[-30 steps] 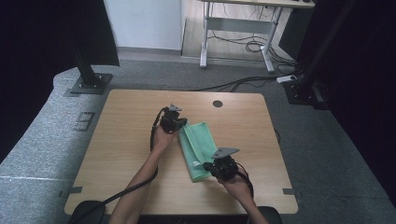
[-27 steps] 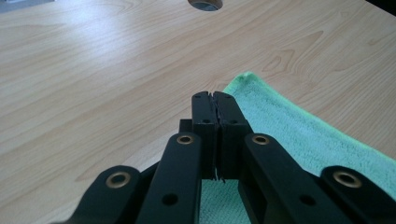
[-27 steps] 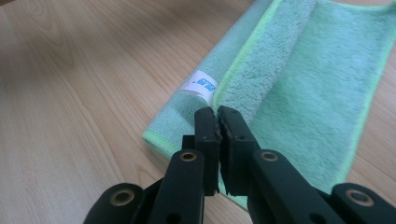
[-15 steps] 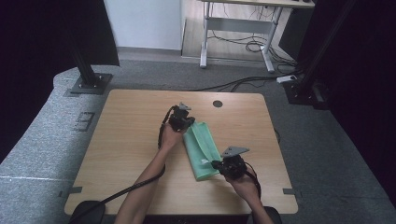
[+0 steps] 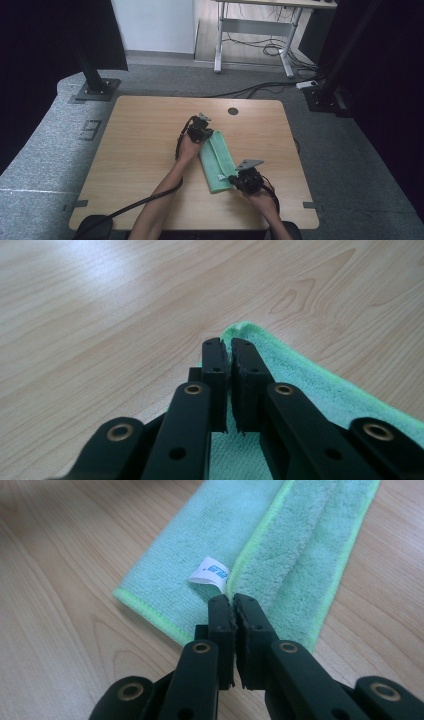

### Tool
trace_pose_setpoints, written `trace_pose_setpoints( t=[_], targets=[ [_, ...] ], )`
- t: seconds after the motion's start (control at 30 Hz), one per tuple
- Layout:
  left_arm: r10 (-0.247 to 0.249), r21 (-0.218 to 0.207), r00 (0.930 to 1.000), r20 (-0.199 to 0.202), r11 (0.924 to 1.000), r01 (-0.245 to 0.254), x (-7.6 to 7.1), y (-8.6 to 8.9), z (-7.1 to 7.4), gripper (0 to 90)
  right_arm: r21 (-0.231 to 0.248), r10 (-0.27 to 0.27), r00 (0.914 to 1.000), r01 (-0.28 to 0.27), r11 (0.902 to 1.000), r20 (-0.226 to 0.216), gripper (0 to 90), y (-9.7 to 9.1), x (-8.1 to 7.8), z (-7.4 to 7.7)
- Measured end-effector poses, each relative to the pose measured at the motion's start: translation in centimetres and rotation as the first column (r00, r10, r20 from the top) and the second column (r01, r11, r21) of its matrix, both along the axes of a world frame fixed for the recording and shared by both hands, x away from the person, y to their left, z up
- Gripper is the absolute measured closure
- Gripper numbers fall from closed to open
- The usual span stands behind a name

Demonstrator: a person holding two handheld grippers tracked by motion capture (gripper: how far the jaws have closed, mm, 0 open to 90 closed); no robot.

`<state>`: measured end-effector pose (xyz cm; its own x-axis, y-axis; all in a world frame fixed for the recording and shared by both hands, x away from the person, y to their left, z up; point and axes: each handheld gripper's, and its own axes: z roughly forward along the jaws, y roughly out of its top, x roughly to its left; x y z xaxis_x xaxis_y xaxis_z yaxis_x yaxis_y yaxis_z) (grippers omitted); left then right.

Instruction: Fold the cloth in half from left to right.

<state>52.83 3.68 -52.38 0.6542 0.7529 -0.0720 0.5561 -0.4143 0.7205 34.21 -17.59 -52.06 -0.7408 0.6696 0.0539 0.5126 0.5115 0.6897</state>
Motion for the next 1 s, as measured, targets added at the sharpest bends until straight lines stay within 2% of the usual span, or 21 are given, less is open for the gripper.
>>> trace_pose_setpoints(
  t=[0.1,0.17,0.2,0.23,0.3,0.4,0.5,0.53,0.67,0.7,0.83,0.87,0.9,1.0],
  targets=[
    [0.002,-0.003,1.0000,-0.001,1.0000,-0.002,0.0,0.0,-0.1,80.4,-0.006,-0.002,1.0000,0.002,1.0000,-0.001,85.1,-0.1,0.0,-0.1],
    [0.010,-0.010,0.9998,0.015,0.9999,-0.010,0.0,0.1,0.0,68.3,-0.002,-0.011,0.9999,0.011,0.9999,0.002,84.3,-0.2,0.1,-0.1],
    [0.013,-0.010,0.9996,0.023,0.9999,-0.013,-0.1,0.1,0.1,57.3,0.006,-0.022,0.9997,0.022,0.9997,0.007,81.7,-0.5,0.1,0.0],
    [0.020,-0.010,0.9990,0.040,0.9998,-0.020,-0.1,0.1,0.3,57.3,0.006,-0.022,0.9997,0.022,0.9997,0.007,81.7,-0.5,0.1,0.0],
    [0.030,-0.015,0.9975,0.064,0.9995,-0.029,-0.2,0.3,1.1,48.8,0.013,-0.043,0.9990,0.043,0.9990,0.012,79.1,-0.9,0.2,0.2],
    [0.036,-0.034,0.9963,0.078,0.9989,-0.033,-0.2,0.6,2.1,39.5,0.023,-0.072,0.9971,0.071,0.9972,0.026,74.3,-1.5,0.5,0.5],
    [0.041,-0.038,0.9956,0.084,0.9985,-0.038,-0.3,0.8,2.6,36.7,0.028,-0.089,0.9955,0.088,0.9958,0.032,71.4,-1.9,0.6,0.6],
    [0.038,-0.049,0.9960,0.080,0.9982,-0.034,-0.4,1.0,2.9,32.9,0.027,-0.106,0.9935,0.105,0.9941,0.040,69.1,-2.2,0.7,0.7],
    [0.027,-0.043,0.9965,0.079,0.9988,-0.023,-0.8,1.2,3.0,31.2,0.027,-0.126,0.9909,0.124,0.9919,0.049,64.8,-2.7,0.8,0.8],
    [0.016,-0.048,0.9977,0.067,0.9987,-0.013,-1.1,1.4,2.9,28.6,0.026,-0.144,0.9880,0.142,0.9895,0.058,60.6,-3.0,0.9,1.0],
    [0.005,-0.049,0.9991,0.042,0.9988,-0.003,-1.8,1.7,2.3,22.5,0.032,-0.159,0.9848,0.158,0.9870,0.069,54.6,-3.3,1.2,1.0],
    [-0.004,-0.045,0.9996,0.029,0.9990,0.005,-2.4,1.9,1.9,20.7,0.030,-0.161,0.9847,0.159,0.9868,0.067,49.6,-3.2,1.5,0.9],
    [-0.004,-0.045,0.9996,0.029,0.9990,0.005,-2.4,1.9,1.9,18.7,0.025,-0.160,0.9847,0.159,0.9870,0.069,47.7,-3.1,1.6,0.7],
    [-0.022,-0.009,0.9997,0.007,0.9997,0.022,-4.0,2.4,0.8,14.2,0.009,-0.159,0.9853,0.158,0.9873,0.062,41.9,-2.8,2.1,0.1]
  ],
)
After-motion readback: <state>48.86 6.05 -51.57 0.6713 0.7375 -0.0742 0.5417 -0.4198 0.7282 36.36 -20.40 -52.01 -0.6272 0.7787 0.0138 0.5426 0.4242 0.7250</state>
